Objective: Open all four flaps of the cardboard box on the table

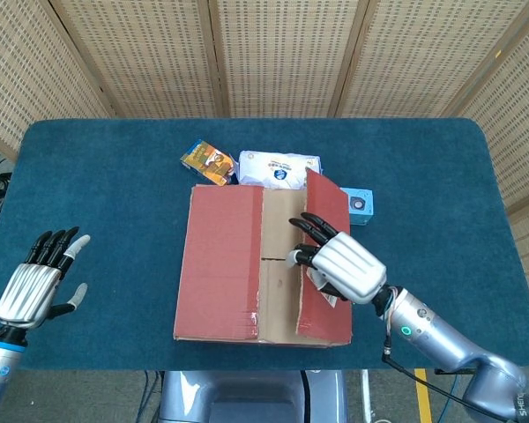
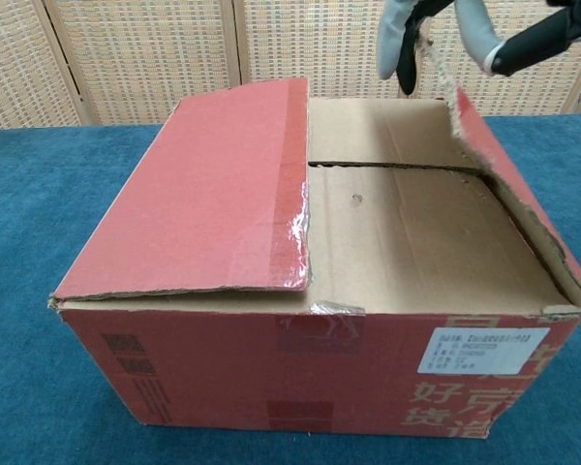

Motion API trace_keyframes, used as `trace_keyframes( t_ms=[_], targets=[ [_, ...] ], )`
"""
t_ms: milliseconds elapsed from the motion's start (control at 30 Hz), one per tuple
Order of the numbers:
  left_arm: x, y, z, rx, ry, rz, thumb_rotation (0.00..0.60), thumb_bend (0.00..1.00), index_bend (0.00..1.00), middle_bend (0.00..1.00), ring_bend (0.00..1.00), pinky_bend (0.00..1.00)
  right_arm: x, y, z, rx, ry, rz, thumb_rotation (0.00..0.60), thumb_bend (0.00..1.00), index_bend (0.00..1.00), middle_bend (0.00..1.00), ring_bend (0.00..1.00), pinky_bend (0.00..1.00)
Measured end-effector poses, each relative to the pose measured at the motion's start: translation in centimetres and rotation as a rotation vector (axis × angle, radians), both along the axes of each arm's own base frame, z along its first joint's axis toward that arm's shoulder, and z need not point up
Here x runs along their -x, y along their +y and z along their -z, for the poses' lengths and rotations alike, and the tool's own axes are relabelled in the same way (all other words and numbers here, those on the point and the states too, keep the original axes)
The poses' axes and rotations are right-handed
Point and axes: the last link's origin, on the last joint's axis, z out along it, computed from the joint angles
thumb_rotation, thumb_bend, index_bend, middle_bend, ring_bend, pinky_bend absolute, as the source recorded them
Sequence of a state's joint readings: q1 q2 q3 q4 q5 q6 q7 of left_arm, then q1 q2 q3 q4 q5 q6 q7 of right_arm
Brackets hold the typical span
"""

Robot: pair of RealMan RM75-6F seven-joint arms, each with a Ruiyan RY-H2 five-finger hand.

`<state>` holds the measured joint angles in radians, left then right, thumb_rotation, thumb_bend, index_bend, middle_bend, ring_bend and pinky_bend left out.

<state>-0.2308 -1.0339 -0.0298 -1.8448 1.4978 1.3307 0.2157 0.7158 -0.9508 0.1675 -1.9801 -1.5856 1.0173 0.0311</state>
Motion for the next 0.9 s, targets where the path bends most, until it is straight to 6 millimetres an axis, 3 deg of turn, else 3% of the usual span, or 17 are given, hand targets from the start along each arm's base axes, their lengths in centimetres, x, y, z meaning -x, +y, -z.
trace_keyframes(
  t_ms=[567,900],
  targets=[
    [-0.3,0.0,-0.1,-0.006,0.006,0.020,0.515,0.44,0.07,0.00,0.00,0.00,2.9,0.2,-6.5,0.175,0.048,0.060,0.600,1.00,0.39,0.47,0.05,0.02],
    [-0.3,0.1,0.0,-0.003,0.016,0.017,0.512,0.44,0.07,0.00,0.00,0.00,6.0,0.3,-8.3,0.222,0.136,0.132,0.600,1.00,0.39,0.47,0.05,0.02]
  ],
)
